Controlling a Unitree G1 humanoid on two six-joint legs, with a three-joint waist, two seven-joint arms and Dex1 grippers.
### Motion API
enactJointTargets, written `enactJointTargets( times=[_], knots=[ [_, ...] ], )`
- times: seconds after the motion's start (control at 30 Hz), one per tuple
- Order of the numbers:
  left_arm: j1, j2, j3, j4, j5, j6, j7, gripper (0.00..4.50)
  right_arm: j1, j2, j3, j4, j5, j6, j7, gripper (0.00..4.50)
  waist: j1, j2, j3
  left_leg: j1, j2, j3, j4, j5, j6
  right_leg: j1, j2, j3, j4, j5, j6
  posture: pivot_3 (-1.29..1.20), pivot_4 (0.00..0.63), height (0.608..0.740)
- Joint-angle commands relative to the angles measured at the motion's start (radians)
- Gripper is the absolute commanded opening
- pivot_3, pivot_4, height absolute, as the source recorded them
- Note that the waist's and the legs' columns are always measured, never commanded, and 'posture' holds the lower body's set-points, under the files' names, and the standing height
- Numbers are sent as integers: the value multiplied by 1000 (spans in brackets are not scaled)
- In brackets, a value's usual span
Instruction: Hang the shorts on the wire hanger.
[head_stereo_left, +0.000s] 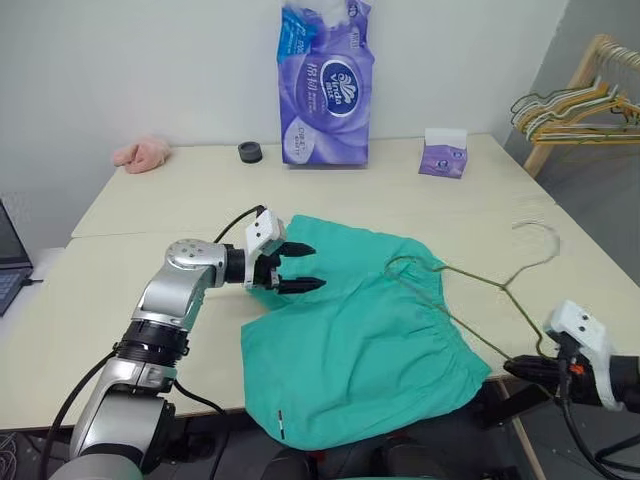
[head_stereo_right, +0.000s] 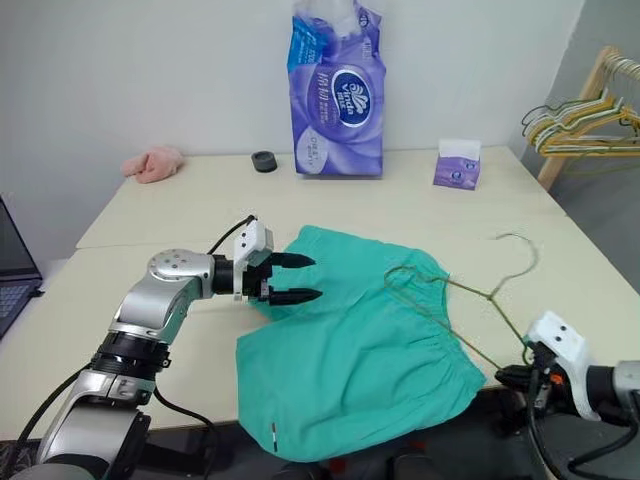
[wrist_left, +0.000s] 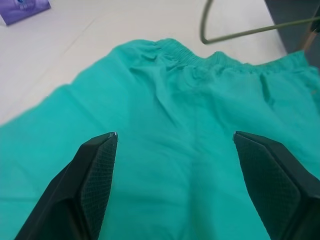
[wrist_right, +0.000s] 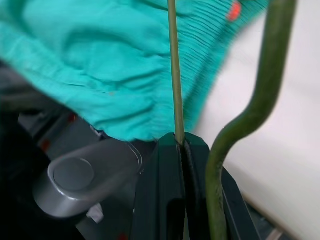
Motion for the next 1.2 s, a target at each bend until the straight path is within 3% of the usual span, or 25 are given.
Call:
enactJointTargets(
  times=[0.03, 0.17, 0.6, 1.2],
  knots=[
    [1, 3, 10, -67, -48, 44, -29, 3913, 19, 38, -74, 5, 15, 32, -54, 0, -1, 0, 0, 0, 0, 0, 0, 0, 0, 0, 0, 0, 0, 0, 0, -186, 54, 740],
    [9, -2, -2, -79, -42, 44, -40, 3913, 35, 75, -64, 52, -6, 40, -108, 0, -2, 0, 0, 0, 0, 0, 0, 0, 0, 0, 0, 0, 0, 1, 1, -186, 54, 740],
    [10, -21, -34, -77, -18, 7, -47, 3913, -36, -15, 121, 174, -60, 26, -140, 0, -5, 1, 0, 0, 0, 1, 0, 0, 0, 0, 1, 1, 0, 0, 1, -178, 53, 740],
    [17, -11, -19, -62, 1, -25, -20, 3913, -71, -141, 187, 35, -85, -21, -107, 0, -2, 1, 0, 0, 0, 1, 0, 0, 0, 0, 1, 0, 0, 0, 1, -162, 58, 740]
  ],
)
